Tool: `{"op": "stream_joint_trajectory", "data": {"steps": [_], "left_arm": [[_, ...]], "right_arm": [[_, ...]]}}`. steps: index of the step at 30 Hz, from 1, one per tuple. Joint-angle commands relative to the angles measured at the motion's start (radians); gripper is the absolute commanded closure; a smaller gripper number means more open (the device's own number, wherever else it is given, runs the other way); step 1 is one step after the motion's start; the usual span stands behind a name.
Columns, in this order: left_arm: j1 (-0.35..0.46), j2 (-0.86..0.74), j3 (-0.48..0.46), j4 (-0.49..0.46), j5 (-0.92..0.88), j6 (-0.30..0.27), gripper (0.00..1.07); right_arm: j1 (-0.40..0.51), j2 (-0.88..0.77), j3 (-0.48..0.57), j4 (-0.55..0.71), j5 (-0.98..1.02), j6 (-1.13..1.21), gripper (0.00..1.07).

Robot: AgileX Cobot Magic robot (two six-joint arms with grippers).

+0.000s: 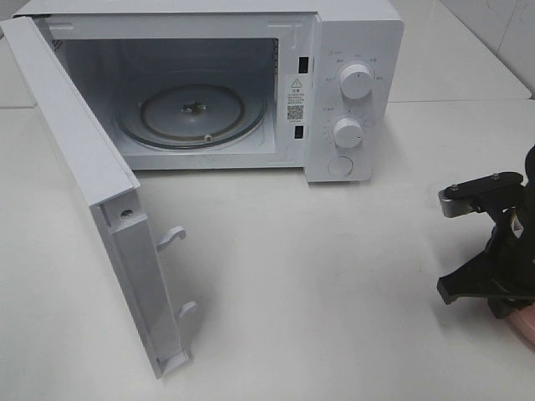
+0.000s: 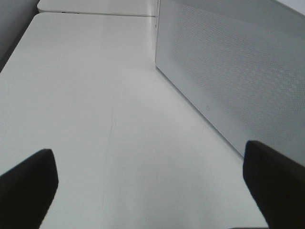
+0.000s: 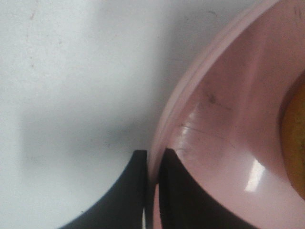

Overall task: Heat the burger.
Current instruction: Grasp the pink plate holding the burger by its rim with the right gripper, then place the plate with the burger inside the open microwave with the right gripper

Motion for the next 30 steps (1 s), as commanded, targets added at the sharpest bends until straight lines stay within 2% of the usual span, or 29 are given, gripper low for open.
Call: {"op": "stream_joint_trajectory", "data": {"steps": [1,8,14,25,30], "left_arm": [[0.003,-0.016,0.000,-0.001,-0.015,0.000,0.09],[0.003,-0.016,0.000,-0.001,-0.015,0.000,0.09],[0.003,-0.016,0.000,-0.001,-0.015,0.000,0.09],[0.003,-0.016,0.000,-0.001,-0.015,0.000,0.09],[0.003,-0.016,0.000,-0.001,-0.015,0.000,0.09]], "right_arm": [[0.044,-0.007,0.008,-0.071,0.039,0.082,1.07],[0.112,-0.007,0.008,-0.162,0.086,0.168,1.07],[0.211,-0.007,0.008,-0.252,0.162,0.249,1.07],[0.347,-0.007,0.008,-0.358,0.282,0.338,1.07],[0.373,-0.007,0.008,-0.361,0.298,0.338,1.07]]}}
